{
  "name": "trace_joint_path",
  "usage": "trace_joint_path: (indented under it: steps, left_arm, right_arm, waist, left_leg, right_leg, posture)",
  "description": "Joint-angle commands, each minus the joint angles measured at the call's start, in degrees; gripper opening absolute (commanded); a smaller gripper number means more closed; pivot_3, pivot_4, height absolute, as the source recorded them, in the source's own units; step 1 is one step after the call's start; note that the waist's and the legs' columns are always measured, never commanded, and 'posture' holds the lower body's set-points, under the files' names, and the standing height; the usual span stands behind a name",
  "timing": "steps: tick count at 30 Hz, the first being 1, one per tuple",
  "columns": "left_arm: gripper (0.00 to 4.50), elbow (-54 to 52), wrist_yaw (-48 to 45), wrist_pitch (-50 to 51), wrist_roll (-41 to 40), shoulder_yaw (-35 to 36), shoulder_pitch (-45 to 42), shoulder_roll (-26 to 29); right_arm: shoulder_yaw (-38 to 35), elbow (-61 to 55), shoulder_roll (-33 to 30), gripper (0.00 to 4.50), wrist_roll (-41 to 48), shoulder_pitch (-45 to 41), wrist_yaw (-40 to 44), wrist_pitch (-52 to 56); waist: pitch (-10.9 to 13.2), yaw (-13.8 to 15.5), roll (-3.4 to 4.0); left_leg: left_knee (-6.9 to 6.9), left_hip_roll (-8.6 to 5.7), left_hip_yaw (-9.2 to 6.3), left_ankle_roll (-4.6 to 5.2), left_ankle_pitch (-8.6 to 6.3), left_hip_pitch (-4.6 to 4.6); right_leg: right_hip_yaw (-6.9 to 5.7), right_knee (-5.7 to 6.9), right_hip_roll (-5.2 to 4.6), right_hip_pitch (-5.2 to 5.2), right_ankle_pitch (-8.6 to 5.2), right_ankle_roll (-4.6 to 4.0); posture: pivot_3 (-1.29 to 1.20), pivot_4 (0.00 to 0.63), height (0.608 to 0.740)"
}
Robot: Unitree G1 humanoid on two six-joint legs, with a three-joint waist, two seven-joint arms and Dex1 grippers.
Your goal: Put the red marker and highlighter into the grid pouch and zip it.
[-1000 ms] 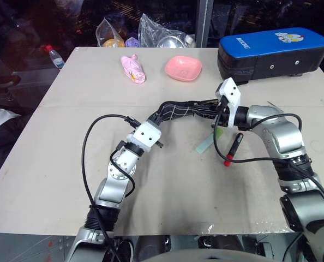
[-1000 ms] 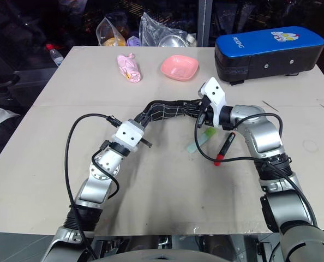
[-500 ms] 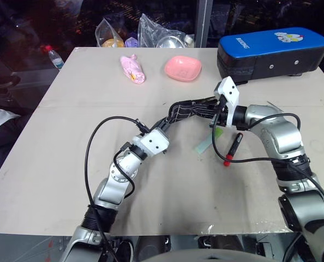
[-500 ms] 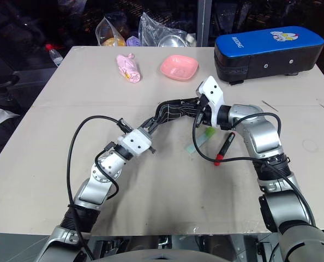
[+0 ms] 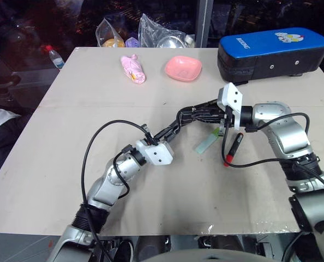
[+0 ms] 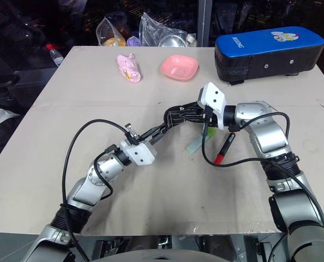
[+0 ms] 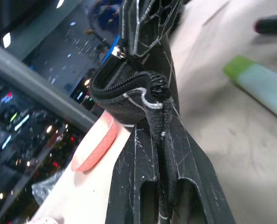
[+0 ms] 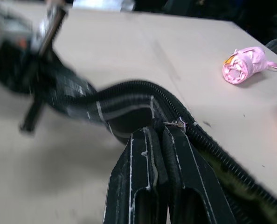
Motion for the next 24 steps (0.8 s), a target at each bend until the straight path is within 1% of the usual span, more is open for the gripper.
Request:
trace_joint_path:
  steps: [1,5,14,24]
  left_arm:
    - [0.00,-0.9,-0.5,-2.4,0.0,-0.5,0.1,0.5]
    - [0.00,-0.2,-1.6,-3.5,-0.1,-0.7,0.3,1.5]
    - [0.00,0.3,-3.8,-4.8,-0.6,-2.3,0.0,1.6]
    - [0.00,0.5,-5.7,-4.7,-1.1,-2.9,0.7,1.4]
  right_arm:
    - [0.3,1.4,-0.5,0.06,-1.4,-0.5,1.6,-4.6]
    - [0.6,2.6,-0.7,0.06,-2.3,-0.9,2.5,-6.5]
    - [3.3,0.1,2.0,0.06,-3.7,-1.1,3.4,-7.2]
    - [6.7,-3.7,1.3,0.06,-6.2,-0.2,5.5,-9.7]
  waist:
    - [0.0,0.0,0.00]
    - [0.0,0.0,0.00]
    - [0.0,0.0,0.00]
    - [0.0,0.0,0.00]
  left_leg:
    - [0.00,0.00,0.00,0.00,0.00,0.00]
    - [0.00,0.00,0.00,-0.01,0.01,0.00]
    - [0.00,0.01,0.01,-0.02,0.01,0.00]
    - [0.01,0.01,0.01,-0.02,0.01,0.01]
  right_leg:
    - [0.00,0.00,0.00,0.00,0.00,0.00]
    - [0.00,0.01,0.01,0.00,0.00,0.00]
    - [0.00,0.02,0.01,-0.01,0.00,0.00]
    - [0.00,0.02,0.00,-0.01,0.00,0.00]
  posture:
    - [0.00,0.150,0.740]
    - [0.00,0.150,0.740]
    - [0.00,0.150,0.740]
    - [0.00,0.150,0.740]
